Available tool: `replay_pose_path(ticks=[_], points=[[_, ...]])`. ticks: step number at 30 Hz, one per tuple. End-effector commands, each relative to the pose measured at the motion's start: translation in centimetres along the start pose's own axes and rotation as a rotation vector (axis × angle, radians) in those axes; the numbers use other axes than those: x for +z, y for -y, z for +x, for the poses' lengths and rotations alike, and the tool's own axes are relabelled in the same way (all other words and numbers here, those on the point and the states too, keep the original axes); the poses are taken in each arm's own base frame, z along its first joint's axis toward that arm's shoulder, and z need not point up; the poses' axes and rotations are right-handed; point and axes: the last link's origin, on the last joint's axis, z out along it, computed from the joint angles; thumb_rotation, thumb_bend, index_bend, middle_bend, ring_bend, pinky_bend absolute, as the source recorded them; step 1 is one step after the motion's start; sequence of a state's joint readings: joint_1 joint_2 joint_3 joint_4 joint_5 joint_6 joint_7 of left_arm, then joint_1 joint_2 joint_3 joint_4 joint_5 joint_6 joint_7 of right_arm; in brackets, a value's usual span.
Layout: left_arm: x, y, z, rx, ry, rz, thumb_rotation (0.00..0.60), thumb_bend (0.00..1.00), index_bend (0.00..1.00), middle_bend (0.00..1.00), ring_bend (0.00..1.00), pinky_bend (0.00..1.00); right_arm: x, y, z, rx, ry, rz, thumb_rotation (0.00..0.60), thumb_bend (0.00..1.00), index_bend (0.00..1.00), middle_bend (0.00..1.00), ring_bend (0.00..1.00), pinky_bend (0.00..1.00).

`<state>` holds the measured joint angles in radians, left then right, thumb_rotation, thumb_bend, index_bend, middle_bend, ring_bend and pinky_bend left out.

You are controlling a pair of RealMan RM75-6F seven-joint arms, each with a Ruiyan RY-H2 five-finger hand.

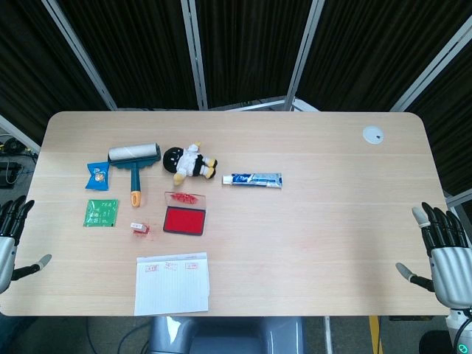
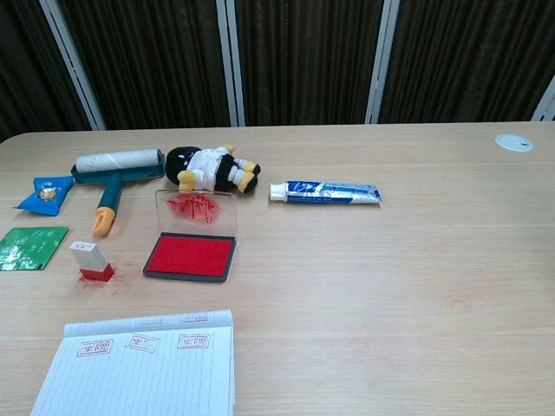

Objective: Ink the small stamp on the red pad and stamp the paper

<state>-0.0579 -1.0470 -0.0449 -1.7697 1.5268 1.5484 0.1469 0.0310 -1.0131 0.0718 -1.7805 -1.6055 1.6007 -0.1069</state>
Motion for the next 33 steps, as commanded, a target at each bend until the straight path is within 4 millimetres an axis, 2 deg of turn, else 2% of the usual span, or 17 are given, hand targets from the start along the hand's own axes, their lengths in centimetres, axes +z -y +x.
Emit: replay_pose_path(ticks=[1,6,8,9,11,13,15,17,21,28,33], points=[[0.0,0.0,0.0,0.002,0.006,0.004,0.6,0.0,0.0,0.0,0.0,0.0,0.0,0.0,0.0,0.0,-0.003,0.0,0.6,0.0,0.0,0.0,0.0,0.0],[0.0,0.3,0.0,0.007,0.014,0.012,0.6,0.0,0.0,0.0,0.0,0.0,0.1,0.1,-0.1,0.001,0.004,0.0,0.6,0.0,0.0,0.0,0.0,0.0],[0.2,0.3,-0.3,0.009,0.024,0.004,0.6,0.0,0.0,0.0,0.01,0.04,0.1,0.1,-0.1,0.004,0.004,0.003,0.6,0.0,0.0,0.0,0.0,0.0],[0.4,0.3,-0.5,0.013,0.03,-0.006,0.6,0.0,0.0,0.0,0.07,0.12,0.1,0.2,-0.1,0.006,0.003,0.004,0.6,0.0,0.0,0.0,0.0,0.0],[1.1,0.1,-1.0,0.026,0.037,-0.027,0.6,0.0,0.0,0.0,0.27,0.37,0.2,0.3,0.1,0.013,0.001,0.005,0.6,0.0,0.0,0.0,0.0,0.0],[1.7,-0.3,-1.6,0.03,0.049,-0.051,0.6,0.0,0.0,0.0,0.52,0.62,0.3,0.3,0.1,0.017,-0.002,0.004,0.6,0.0,0.0,0.0,0.0,0.0],[3.0,-1.1,-2.8,0.021,0.085,-0.081,0.6,0.0,0.01,0.0,0.63,0.71,0.4,0.3,0.2,0.018,-0.001,-0.001,0.6,0.0,0.0,0.0,0.0,0.0],[4.1,-1.8,-3.8,0.029,0.11,-0.106,0.6,0.0,0.04,0.0,0.7,0.78,0.6,0.3,0.0,0.014,0.003,-0.006,0.6,0.0,0.0,0.0,0.0,0.0],[6.6,-3.4,-6.2,-0.006,0.182,-0.156,0.6,0.0,0.09,0.02,0.75,0.82,0.8,0.0,-0.5,-0.003,0.025,-0.019,0.6,0.0,0.0,0.0,0.0,0.0],[9.5,-4.3,-9.5,-0.017,0.276,-0.21,0.6,0.0,0.13,0.15,0.78,0.84,1.1,-0.2,-1.0,-0.021,0.039,-0.036,0.6,0.0,0.0,0.0,0.0,0.0],[10.7,-4.7,-11.1,-0.045,0.309,-0.244,0.6,0.11,0.22,0.22,0.78,0.84,1.2,-0.5,-1.3,-0.032,0.048,-0.054,0.6,0.0,0.0,0.0,0.0,0.0]])
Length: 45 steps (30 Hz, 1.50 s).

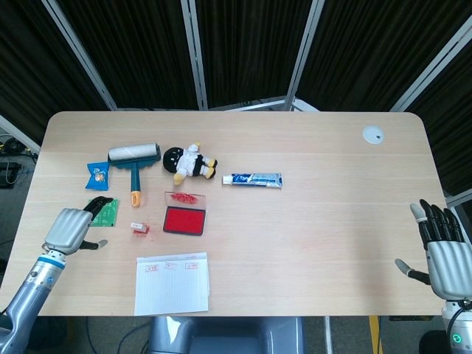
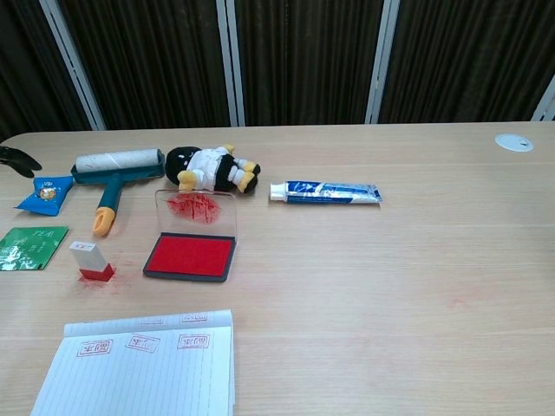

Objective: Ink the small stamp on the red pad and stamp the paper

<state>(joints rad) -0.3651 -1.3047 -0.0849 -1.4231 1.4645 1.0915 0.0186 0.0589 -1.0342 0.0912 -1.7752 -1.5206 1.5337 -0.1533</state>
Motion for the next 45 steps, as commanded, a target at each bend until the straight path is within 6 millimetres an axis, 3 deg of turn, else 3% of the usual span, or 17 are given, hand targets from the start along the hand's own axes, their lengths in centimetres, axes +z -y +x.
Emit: replay_pose_path(ticks=[1,8,16,45], points=[[1.6,-0.5,-1.0,-0.028,0.025,-0.04,0.6,0.13,0.25,0.24,0.78,0.84,0.0,-0.1,-0.2,-0.006,0.005,-0.005,0.6,0.0,0.0,0.0,0.0,0.0],[3.0,-0.5,-2.0,0.003,0.033,-0.067,0.6,0.16,0.31,0.36,0.78,0.84,0.2,-0.3,-0.6,-0.023,0.02,-0.021,0.6,0.0,0.0,0.0,0.0,0.0],[4.1,-1.4,-3.1,0.029,0.046,-0.098,0.6,0.21,0.36,0.4,0.78,0.84,0.3,-0.4,-0.7,-0.024,0.027,-0.027,0.6,0.0,0.0,0.0,0.0,0.0],[6.2,-3.2,-4.8,0.117,0.066,-0.124,0.6,0.23,0.45,0.46,0.78,0.84,0.7,-1.0,-1.0,-0.024,0.041,-0.051,0.6,0.0,0.0,0.0,0.0,0.0]])
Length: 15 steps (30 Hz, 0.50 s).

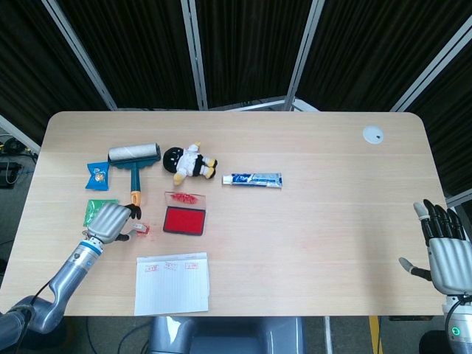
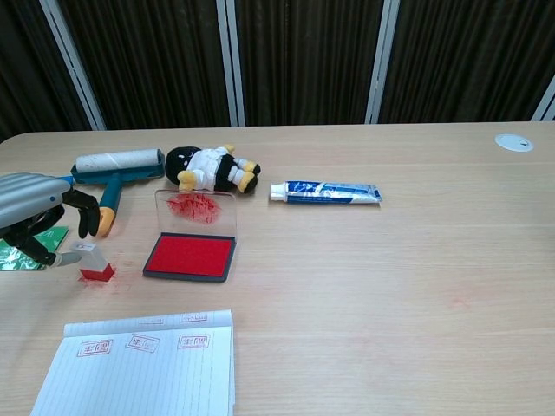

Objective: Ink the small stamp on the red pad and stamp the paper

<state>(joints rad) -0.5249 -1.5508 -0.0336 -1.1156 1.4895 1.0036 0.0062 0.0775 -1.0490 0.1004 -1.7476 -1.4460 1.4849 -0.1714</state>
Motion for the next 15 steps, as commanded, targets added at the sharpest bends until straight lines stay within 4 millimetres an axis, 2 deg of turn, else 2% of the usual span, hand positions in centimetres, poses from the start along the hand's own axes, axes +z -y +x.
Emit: replay_pose_path(ticks=[1,15], points=[[0.07,-0.12,-0.05,0.002,0.002,-0.002,0.6,0.23,0.45,0.46,0.78,0.84,0.01,0.01,-0.02,0.0,0.0,0.0,0.6,0.0,0.0,0.0,0.0,0.0],[0.47,-0.42,-0.25,0.017,0.012,-0.008,0.6,0.24,0.46,0.48,0.78,0.84,0.11,-0.17,-0.16,-0.005,0.008,-0.007,0.6,0.0,0.0,0.0,0.0,0.0]])
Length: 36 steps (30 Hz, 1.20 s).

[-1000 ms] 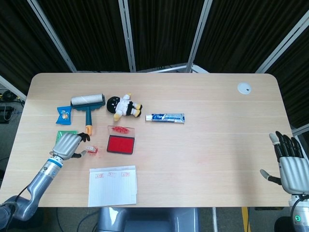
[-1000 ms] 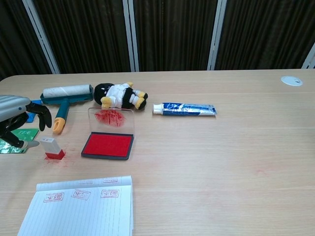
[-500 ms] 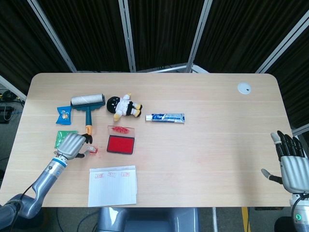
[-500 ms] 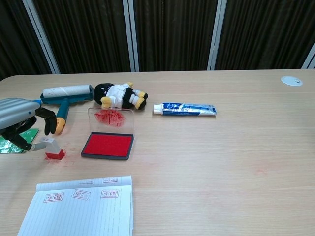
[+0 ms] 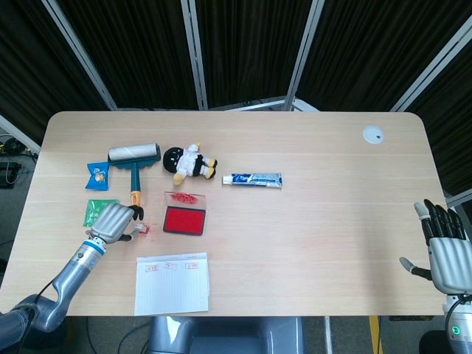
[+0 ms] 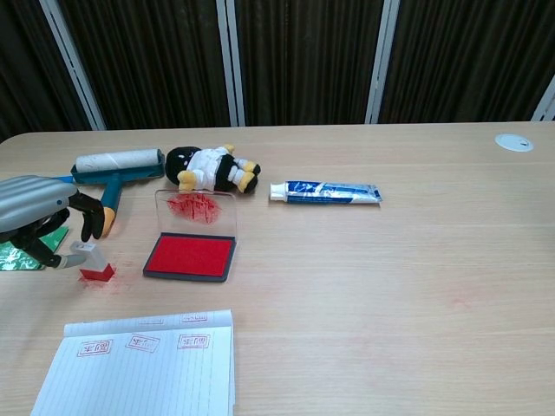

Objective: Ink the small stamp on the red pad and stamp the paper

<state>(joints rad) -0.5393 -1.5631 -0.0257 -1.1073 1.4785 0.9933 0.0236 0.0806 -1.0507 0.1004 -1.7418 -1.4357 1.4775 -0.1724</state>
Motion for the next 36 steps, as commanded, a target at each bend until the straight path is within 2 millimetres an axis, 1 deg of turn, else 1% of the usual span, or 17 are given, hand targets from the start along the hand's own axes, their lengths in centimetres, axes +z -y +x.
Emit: replay_pose_path(ticks=[1,7,18,22,25,29,32,36], points=[[0.1,-0.1,0.0,0.004,0.002,-0.004,0.6,0.24,0.47,0.48,0.78,0.84,0.0,0.0,0.0,-0.002,0.001,-0.001,0.6,0.0,0.0,0.0,0.0,0.0],[0.3,-0.1,0.0,0.011,0.0,-0.003,0.6,0.27,0.51,0.5,0.78,0.84,0.0,-0.1,0.0,-0.005,0.002,-0.004,0.6,0.0,0.0,0.0,0.0,0.0],[0.5,-0.2,-0.3,0.008,0.015,-0.003,0.6,0.29,0.57,0.55,0.78,0.84,0.1,-0.2,-0.1,-0.005,0.007,-0.011,0.6,0.0,0.0,0.0,0.0,0.0],[0.5,-0.1,0.0,-0.007,0.01,0.0,0.6,0.32,0.58,0.55,0.78,0.84,0.1,-0.2,-0.2,-0.005,0.009,-0.012,0.6,0.0,0.0,0.0,0.0,0.0],[0.4,0.1,0.6,-0.024,0.004,-0.002,0.6,0.33,0.58,0.55,0.78,0.84,0.1,-0.2,-0.2,-0.004,0.01,-0.013,0.6,0.0,0.0,0.0,0.0,0.0],[0.4,0.1,1.9,-0.043,-0.007,-0.003,0.6,0.37,0.58,0.55,0.78,0.84,0.2,-0.2,-0.1,0.002,0.01,-0.015,0.6,0.0,0.0,0.0,0.0,0.0],[0.5,-0.4,3.4,-0.088,-0.01,-0.012,0.6,0.39,0.58,0.55,0.78,0.84,0.3,-0.3,0.0,0.01,0.008,-0.019,0.6,0.0,0.0,0.0,0.0,0.0],[1.2,-1.3,5.1,-0.139,-0.012,-0.026,0.6,0.45,0.58,0.55,0.78,0.84,0.4,-0.4,0.1,0.019,0.006,-0.022,0.6,0.0,0.0,0.0,0.0,0.0]])
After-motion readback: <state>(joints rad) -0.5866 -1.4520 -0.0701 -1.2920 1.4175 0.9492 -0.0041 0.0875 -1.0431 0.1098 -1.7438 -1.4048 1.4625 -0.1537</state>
